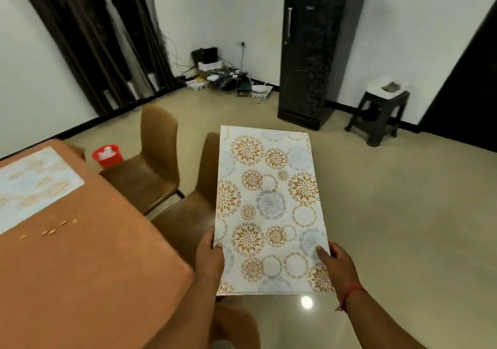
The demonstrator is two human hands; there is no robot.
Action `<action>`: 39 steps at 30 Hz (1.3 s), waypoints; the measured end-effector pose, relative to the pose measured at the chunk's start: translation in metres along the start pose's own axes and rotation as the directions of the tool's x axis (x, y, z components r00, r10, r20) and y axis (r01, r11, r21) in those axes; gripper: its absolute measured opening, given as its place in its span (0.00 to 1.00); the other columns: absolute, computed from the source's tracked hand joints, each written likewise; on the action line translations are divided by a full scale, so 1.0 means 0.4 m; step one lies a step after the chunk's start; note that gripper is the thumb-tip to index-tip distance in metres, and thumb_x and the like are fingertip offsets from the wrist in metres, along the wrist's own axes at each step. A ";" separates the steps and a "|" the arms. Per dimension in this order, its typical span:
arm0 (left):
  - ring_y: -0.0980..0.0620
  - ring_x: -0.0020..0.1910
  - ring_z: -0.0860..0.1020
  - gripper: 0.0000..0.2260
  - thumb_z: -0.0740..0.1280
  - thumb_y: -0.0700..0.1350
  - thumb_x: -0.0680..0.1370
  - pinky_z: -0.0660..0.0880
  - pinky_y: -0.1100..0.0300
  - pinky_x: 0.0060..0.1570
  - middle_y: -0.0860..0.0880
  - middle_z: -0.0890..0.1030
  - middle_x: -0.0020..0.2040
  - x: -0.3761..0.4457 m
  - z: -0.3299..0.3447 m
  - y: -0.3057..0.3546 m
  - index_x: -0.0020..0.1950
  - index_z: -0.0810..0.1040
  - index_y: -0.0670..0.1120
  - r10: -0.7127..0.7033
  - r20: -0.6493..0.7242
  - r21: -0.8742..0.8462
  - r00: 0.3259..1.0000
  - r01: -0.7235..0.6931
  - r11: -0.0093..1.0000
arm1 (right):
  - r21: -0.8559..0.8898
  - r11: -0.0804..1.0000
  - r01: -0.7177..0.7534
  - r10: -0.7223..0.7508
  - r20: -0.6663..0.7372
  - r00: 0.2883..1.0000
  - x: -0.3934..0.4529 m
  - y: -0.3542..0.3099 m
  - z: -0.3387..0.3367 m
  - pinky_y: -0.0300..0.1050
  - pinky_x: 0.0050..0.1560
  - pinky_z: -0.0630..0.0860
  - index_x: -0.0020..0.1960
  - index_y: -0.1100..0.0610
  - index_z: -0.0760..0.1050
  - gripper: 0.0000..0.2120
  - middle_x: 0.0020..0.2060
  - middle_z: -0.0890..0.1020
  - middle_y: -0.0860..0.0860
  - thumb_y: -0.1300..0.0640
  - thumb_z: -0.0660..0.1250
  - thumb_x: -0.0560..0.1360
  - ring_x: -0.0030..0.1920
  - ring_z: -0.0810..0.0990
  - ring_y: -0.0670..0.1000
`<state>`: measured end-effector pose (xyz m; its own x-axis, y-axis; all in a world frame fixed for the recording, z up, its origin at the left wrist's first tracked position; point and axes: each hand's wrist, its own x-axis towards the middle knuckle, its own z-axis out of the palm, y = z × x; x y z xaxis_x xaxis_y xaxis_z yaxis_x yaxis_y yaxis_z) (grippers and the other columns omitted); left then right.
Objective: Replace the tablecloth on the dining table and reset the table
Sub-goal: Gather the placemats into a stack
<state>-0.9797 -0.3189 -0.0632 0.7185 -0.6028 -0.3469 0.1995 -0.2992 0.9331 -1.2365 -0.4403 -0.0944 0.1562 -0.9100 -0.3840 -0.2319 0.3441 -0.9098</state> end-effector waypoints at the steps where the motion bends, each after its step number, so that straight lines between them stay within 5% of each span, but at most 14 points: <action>1: 0.51 0.49 0.82 0.20 0.57 0.33 0.82 0.81 0.54 0.47 0.52 0.83 0.53 0.015 0.080 0.006 0.62 0.76 0.57 0.005 0.017 0.027 1.000 -0.005 1.000 | 0.021 1.000 -0.007 0.007 0.000 1.000 0.039 -0.006 -0.060 0.58 0.55 0.81 0.55 0.53 0.80 0.06 0.47 0.86 0.51 0.56 0.67 0.80 0.47 0.86 0.54; 6: 0.49 0.50 0.83 0.17 0.60 0.36 0.82 0.83 0.50 0.44 0.53 0.83 0.52 0.060 0.411 0.071 0.60 0.78 0.57 -0.030 0.145 0.010 0.989 0.029 1.000 | 0.049 0.999 -0.022 0.024 -0.026 0.999 0.223 -0.058 -0.306 0.58 0.56 0.81 0.57 0.52 0.80 0.07 0.48 0.87 0.50 0.56 0.67 0.80 0.49 0.86 0.53; 11: 0.52 0.50 0.81 0.20 0.57 0.33 0.82 0.80 0.56 0.43 0.55 0.82 0.51 0.161 0.639 0.138 0.61 0.76 0.57 -0.033 0.122 0.014 0.992 0.031 0.999 | 0.052 0.998 -0.021 0.023 -0.042 0.999 0.432 -0.138 -0.421 0.57 0.58 0.80 0.57 0.50 0.80 0.08 0.51 0.86 0.49 0.59 0.66 0.80 0.51 0.85 0.52; 15: 0.50 0.53 0.81 0.21 0.58 0.32 0.81 0.81 0.49 0.53 0.52 0.83 0.55 0.322 0.757 0.169 0.62 0.76 0.57 -0.037 0.095 0.046 0.995 0.032 0.998 | 0.067 0.998 -0.003 0.006 -0.040 0.999 0.614 -0.192 -0.418 0.55 0.59 0.79 0.59 0.51 0.79 0.10 0.52 0.85 0.49 0.61 0.65 0.81 0.53 0.84 0.51; 20: 0.53 0.50 0.81 0.21 0.59 0.30 0.80 0.79 0.57 0.47 0.53 0.82 0.53 0.573 0.918 0.227 0.62 0.77 0.54 -0.001 0.097 0.017 0.995 -0.001 1.000 | 0.046 0.999 0.013 -0.011 -0.059 0.998 0.881 -0.286 -0.400 0.56 0.58 0.79 0.59 0.52 0.79 0.10 0.52 0.85 0.49 0.62 0.64 0.81 0.53 0.84 0.52; 24: 0.51 0.52 0.82 0.22 0.58 0.28 0.78 0.79 0.52 0.55 0.52 0.83 0.53 0.769 1.045 0.316 0.62 0.77 0.51 0.000 0.136 0.013 0.991 -0.001 1.000 | 0.033 0.998 0.045 -0.042 -0.095 0.995 1.066 -0.420 -0.394 0.45 0.50 0.79 0.58 0.52 0.79 0.10 0.51 0.85 0.48 0.62 0.64 0.81 0.52 0.84 0.49; 32: 0.53 0.53 0.81 0.22 0.60 0.29 0.78 0.78 0.54 0.57 0.53 0.83 0.54 1.130 1.222 0.479 0.63 0.78 0.50 0.046 0.154 0.049 0.987 -0.055 0.997 | 0.031 0.998 0.049 -0.046 -0.100 0.994 1.427 -0.603 -0.336 0.51 0.58 0.79 0.56 0.48 0.79 0.10 0.52 0.85 0.47 0.61 0.65 0.81 0.53 0.83 0.49; 39: 0.50 0.55 0.81 0.19 0.61 0.29 0.78 0.77 0.49 0.60 0.51 0.83 0.55 1.474 1.288 0.560 0.62 0.79 0.49 0.028 -0.022 0.063 0.999 -0.026 0.998 | -0.060 0.997 0.048 -0.042 0.092 0.995 1.878 -0.759 -0.188 0.57 0.56 0.80 0.54 0.49 0.81 0.10 0.48 0.86 0.47 0.62 0.66 0.80 0.50 0.85 0.52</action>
<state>-0.8546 -1.1224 -0.1077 0.7385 -0.5941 -0.3188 0.1384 -0.3292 0.9341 -1.1211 -1.2458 -0.0947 0.2538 -0.8986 -0.3579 -0.2809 0.2856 -0.9162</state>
